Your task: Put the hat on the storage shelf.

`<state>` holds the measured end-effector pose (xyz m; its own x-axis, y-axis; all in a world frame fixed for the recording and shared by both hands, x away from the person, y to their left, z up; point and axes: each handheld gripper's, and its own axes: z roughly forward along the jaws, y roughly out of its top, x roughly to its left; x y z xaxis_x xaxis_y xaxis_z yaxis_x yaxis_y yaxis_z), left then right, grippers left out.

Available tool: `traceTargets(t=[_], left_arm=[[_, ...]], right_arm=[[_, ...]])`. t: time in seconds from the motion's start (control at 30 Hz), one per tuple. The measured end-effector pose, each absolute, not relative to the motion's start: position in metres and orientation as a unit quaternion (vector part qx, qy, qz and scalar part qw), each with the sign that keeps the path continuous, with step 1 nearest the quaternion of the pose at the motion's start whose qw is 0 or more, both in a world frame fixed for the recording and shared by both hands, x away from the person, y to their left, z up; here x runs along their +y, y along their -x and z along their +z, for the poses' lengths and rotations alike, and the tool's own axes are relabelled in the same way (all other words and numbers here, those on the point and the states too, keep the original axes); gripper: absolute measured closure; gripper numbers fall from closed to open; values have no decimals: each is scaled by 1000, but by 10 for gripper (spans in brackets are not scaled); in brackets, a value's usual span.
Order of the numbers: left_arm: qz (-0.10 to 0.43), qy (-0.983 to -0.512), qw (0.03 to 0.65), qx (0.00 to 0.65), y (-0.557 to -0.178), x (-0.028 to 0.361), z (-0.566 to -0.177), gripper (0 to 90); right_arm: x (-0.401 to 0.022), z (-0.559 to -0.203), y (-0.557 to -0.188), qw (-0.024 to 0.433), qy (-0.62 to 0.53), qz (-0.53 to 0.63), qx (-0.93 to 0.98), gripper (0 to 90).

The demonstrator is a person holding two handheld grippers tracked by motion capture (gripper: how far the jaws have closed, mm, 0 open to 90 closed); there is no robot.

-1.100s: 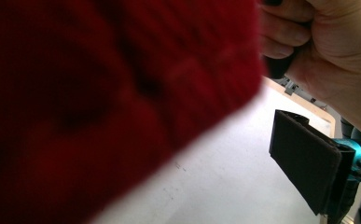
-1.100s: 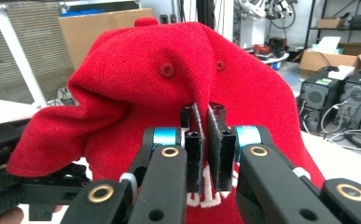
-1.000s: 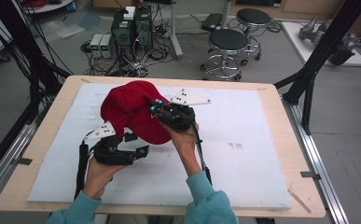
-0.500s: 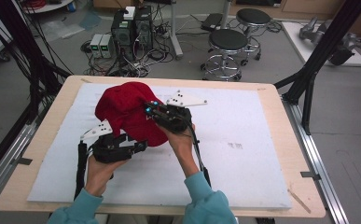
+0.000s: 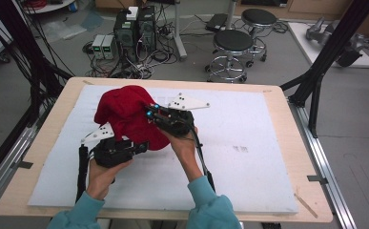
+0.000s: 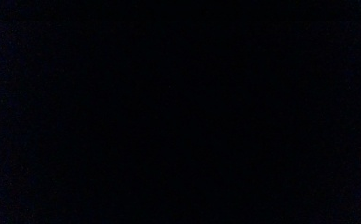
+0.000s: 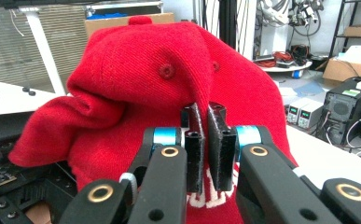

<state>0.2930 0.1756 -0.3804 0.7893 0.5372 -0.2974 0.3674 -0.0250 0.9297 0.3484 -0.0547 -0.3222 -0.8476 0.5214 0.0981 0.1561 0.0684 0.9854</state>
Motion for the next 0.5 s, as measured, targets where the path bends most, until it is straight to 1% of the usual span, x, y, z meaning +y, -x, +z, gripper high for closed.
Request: traceTargets(t=[0.07, 0.37, 0.47, 0.5], left_arm=[[75, -716, 619, 313, -292, 176, -379, 790], [69, -720, 613, 319, -293, 179, -377, 814], [71, -721, 610, 320, -294, 180, -376, 820], [71, -720, 610, 322, -294, 180, -377, 825]], right_arm=[[-54, -322, -348, 143, -233, 641, 717, 860], [-54, -321, -347, 145, -223, 644, 718, 839], [-54, -321, -346, 148, -223, 643, 718, 822], [-55, -320, -346, 149, -221, 643, 718, 791]])
